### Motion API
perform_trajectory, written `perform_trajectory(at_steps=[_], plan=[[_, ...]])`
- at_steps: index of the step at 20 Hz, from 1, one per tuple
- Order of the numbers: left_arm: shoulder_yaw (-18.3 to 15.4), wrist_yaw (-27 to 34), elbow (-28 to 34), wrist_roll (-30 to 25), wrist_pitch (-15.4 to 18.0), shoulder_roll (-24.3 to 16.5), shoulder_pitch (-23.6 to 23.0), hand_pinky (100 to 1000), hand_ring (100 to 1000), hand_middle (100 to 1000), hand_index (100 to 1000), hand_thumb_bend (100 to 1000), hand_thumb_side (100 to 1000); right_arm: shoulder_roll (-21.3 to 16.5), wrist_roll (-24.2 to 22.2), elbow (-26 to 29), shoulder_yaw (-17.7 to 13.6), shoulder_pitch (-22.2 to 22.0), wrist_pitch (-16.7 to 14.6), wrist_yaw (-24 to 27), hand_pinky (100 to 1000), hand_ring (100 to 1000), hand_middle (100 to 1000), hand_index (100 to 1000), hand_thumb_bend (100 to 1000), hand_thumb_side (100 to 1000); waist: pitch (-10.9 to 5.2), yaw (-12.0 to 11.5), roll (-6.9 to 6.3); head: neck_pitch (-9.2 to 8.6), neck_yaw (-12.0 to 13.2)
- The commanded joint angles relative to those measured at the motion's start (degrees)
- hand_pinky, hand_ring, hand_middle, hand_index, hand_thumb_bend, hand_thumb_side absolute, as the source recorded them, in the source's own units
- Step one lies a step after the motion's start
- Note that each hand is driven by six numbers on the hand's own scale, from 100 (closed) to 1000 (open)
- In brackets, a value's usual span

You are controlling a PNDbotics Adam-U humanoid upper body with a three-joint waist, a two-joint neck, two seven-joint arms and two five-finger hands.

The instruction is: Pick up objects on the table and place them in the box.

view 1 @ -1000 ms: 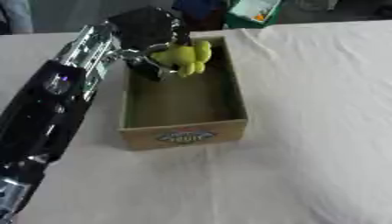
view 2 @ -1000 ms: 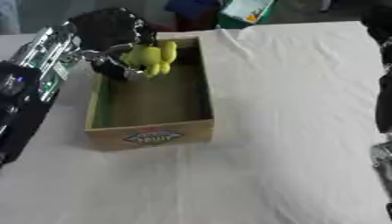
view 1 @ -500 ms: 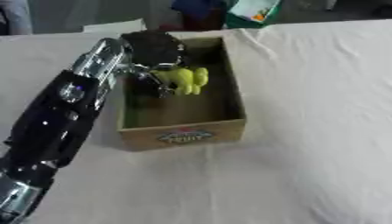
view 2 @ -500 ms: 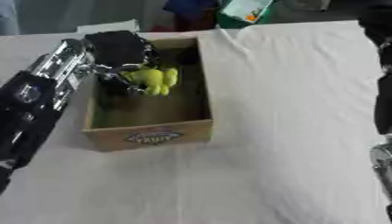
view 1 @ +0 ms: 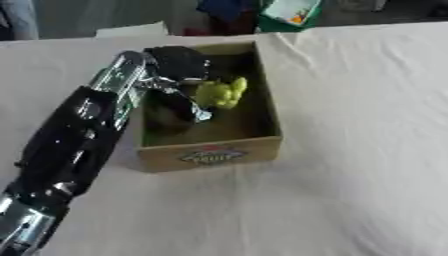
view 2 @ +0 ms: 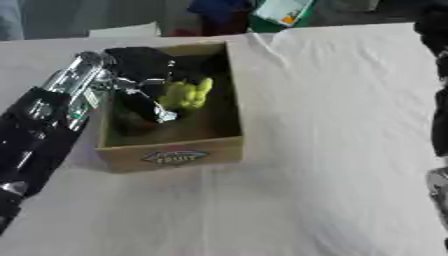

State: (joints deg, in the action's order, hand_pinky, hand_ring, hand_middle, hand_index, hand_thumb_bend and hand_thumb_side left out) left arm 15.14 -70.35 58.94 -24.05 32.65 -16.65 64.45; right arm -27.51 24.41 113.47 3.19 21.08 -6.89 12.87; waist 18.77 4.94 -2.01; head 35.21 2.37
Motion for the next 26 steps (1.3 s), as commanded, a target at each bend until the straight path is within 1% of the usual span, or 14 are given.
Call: perform_trajectory(at_steps=[1, 4, 7, 8, 10, 11, 12, 13, 14, 15, 18, 20, 23, 26], plan=[[-0.91, 0.22, 1.90, 1.71, -2.00, -1.23, 0.83, 683, 864, 845, 950, 723, 997, -0.68, 0.18, 1.13, -0.46, 0.29, -0.11, 0.08, 907, 776, 652, 888, 100, 652, -1.07, 0.00, 0.21, 0.20, 0.07], [-0.99, -0.13, 2.46, 3.96, -3.58, -1.47, 0.57, 678, 860, 843, 947, 789, 1000, -0.71, 0.21, 1.13, -0.53, 0.29, -0.19, 0.08, 907, 776, 653, 888, 100, 652, -1.07, -0.07, 0.26, 0.28, 0.10], [-1.51, 0.54, 3.69, 6.12, -4.96, -2.18, 0.05, 671, 853, 836, 942, 780, 1000, -0.86, 0.30, 1.13, -0.71, 0.08, -0.33, -0.01, 906, 776, 653, 888, 100, 652, -1.21, -0.37, 0.22, 0.57, -0.12], [-1.77, 1.40, 4.74, 7.04, -5.32, -2.64, -0.24, 661, 842, 824, 933, 723, 1000, -0.92, 0.39, 1.13, -0.82, -0.05, -0.39, -0.07, 906, 777, 653, 888, 100, 651, -1.27, -0.56, 0.17, 0.69, -0.29], [-2.71, 4.89, 8.14, 9.72, -6.84, -4.03, -1.09, 643, 815, 794, 915, 550, 1000, -1.01, 0.64, 1.13, -1.05, -0.33, -0.51, -0.20, 906, 777, 653, 888, 100, 650, -1.40, -1.04, 0.08, 0.89, -0.72], [-3.17, 7.34, 10.25, 11.11, -7.94, -4.93, -1.61, 642, 805, 787, 913, 501, 1000, -1.04, 0.77, 1.13, -1.15, -0.47, -0.57, -0.27, 906, 777, 654, 888, 100, 650, -1.46, -1.29, 0.06, 0.98, -0.92], [-3.72, 9.49, 12.59, 12.29, -9.28, -6.05, -2.01, 644, 799, 788, 913, 375, 1000, -1.09, 0.91, 1.13, -1.28, -0.63, -0.64, -0.36, 906, 777, 654, 887, 100, 651, -1.53, -1.59, 0.05, 1.09, -1.20], [-4.40, 11.06, 15.32, 13.55, -10.92, -7.33, -2.41, 641, 794, 786, 916, 314, 1000, -1.18, 1.09, 1.13, -1.45, -0.81, -0.72, -0.48, 905, 777, 654, 887, 100, 651, -1.59, -1.95, 0.05, 1.29, -1.54], [-5.10, 12.95, 18.07, 14.86, -12.76, -8.45, -2.97, 621, 771, 766, 912, 180, 1000, -1.30, 1.29, 1.13, -1.63, -0.92, -0.78, -0.60, 905, 777, 654, 887, 100, 652, -1.65, -2.30, 0.05, 1.59, -1.81], [-5.84, 15.83, 20.83, 16.42, -14.86, -9.61, -3.74, 610, 758, 753, 908, 110, 1000, -1.46, 1.49, 1.13, -1.81, -0.99, -0.85, -0.71, 905, 777, 654, 887, 100, 654, -1.71, -2.69, 0.04, 1.92, -2.06], [-8.13, 25.86, 30.01, 22.27, -20.82, -13.29, -6.67, 592, 723, 709, 888, 100, 883, -1.84, 2.03, 1.13, -2.31, -1.23, -1.12, -0.99, 904, 777, 655, 886, 100, 657, -1.88, -3.81, 0.22, 2.69, -2.80], [-10.10, 31.38, 36.17, 26.77, -23.74, -15.72, -9.35, 580, 716, 702, 887, 100, 846, -1.88, 2.35, 1.13, -2.57, -1.60, -1.25, -1.16, 904, 777, 655, 886, 100, 655, -2.07, -4.77, 0.44, 3.29, -3.49], [-12.03, 39.01, 43.19, 31.32, -26.73, -18.46, -13.93, 567, 697, 681, 880, 100, 814, -1.90, 2.73, 1.13, -2.78, -2.20, -1.34, -1.40, 904, 777, 655, 886, 100, 652, -2.43, -6.16, 0.51, 4.16, -4.00], [-12.77, 43.58, 46.45, 32.33, -28.55, -19.60, -15.63, 567, 697, 681, 880, 100, 814, -1.89, 2.89, 1.13, -2.79, -2.38, -1.35, -1.54, 904, 777, 655, 886, 100, 652, -2.53, -6.53, 0.52, 4.35, -4.11]])
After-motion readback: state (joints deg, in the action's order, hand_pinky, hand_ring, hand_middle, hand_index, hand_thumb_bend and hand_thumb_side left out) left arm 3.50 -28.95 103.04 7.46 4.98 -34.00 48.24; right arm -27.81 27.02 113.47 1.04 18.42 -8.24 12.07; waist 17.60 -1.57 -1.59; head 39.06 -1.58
